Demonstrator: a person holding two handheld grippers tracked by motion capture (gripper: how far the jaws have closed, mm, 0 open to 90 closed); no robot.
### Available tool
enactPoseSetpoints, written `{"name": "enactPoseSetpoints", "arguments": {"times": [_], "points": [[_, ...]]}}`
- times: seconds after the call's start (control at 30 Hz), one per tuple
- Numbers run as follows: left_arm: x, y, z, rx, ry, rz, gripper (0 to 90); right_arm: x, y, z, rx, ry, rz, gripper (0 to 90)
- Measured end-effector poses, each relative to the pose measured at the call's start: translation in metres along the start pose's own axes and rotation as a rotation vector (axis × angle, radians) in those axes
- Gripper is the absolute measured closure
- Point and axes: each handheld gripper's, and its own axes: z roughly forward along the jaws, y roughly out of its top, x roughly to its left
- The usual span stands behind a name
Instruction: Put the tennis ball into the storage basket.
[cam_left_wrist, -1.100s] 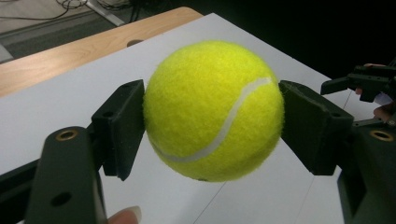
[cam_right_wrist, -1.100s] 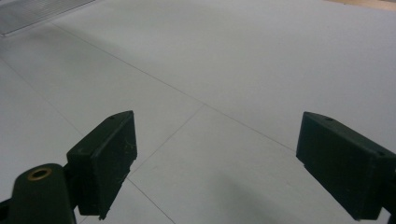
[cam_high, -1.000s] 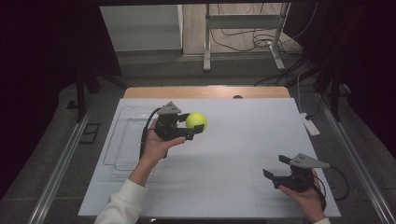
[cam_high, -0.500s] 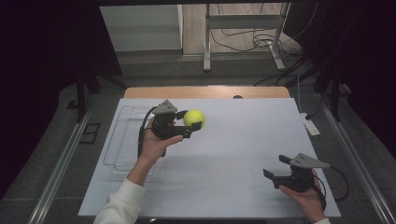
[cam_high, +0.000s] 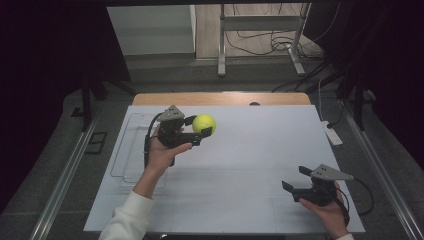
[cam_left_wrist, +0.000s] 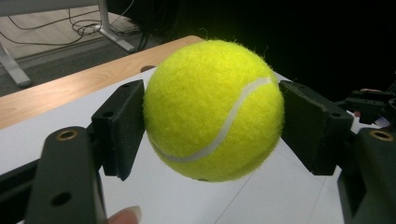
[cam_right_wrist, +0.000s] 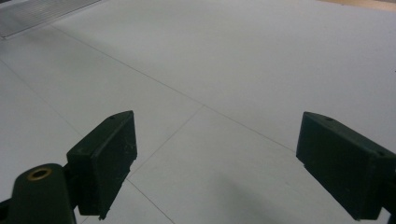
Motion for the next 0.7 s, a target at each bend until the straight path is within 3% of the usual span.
{"name": "enactPoseSetpoints", "arguments": {"times": [0.7], "points": [[0.015, -0.001, -0.010, -0.025, 0.043, -0.024, 27.8, 0.000, 0.000, 0.000, 0.004, 0.000, -0.001, 13.0]]}}
